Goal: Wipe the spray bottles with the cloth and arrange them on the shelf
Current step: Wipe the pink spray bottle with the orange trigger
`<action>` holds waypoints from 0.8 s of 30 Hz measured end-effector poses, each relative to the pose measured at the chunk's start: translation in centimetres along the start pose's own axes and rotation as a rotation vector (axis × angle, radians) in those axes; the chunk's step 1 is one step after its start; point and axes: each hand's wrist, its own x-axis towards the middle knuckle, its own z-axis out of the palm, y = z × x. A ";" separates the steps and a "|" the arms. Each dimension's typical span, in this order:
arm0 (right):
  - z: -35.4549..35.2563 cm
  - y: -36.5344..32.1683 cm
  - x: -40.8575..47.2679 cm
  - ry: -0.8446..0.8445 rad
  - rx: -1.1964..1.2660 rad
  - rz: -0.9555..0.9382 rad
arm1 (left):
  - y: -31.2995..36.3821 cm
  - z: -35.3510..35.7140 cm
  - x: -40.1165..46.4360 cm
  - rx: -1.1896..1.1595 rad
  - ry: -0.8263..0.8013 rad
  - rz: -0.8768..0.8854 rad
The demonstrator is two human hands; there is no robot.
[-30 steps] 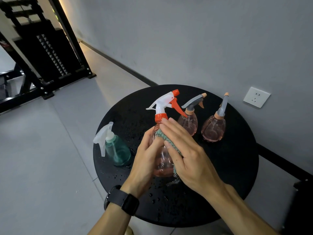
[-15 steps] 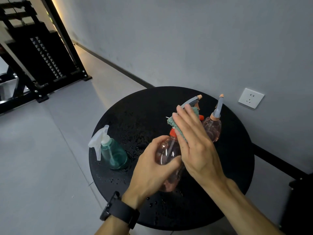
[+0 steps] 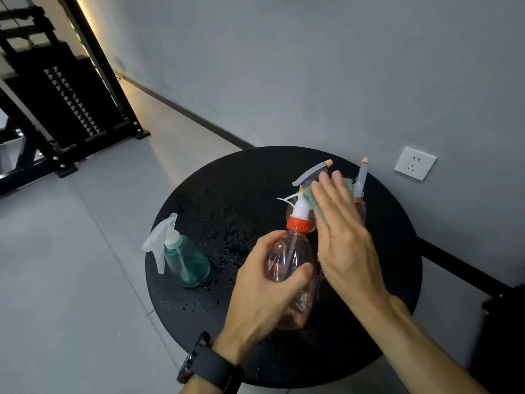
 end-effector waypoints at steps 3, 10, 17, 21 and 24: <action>0.1 -0.2 0.0 -0.020 0.014 0.006 | 0.1 0.2 0.0 -0.004 0.008 0.000; 0.5 -0.6 -0.6 -0.185 0.104 -0.120 | -0.1 -0.4 0.3 -0.068 0.023 -0.026; 0.3 -0.6 -0.5 0.048 0.085 0.012 | 0.3 -0.6 0.2 -0.166 0.013 -0.026; 0.4 -1.2 -0.5 0.080 0.119 0.016 | 0.3 -0.8 0.3 -0.210 -0.059 -0.036; 0.3 -1.5 -0.4 0.076 0.111 -0.037 | 0.0 -1.4 0.7 -0.202 -0.135 -0.050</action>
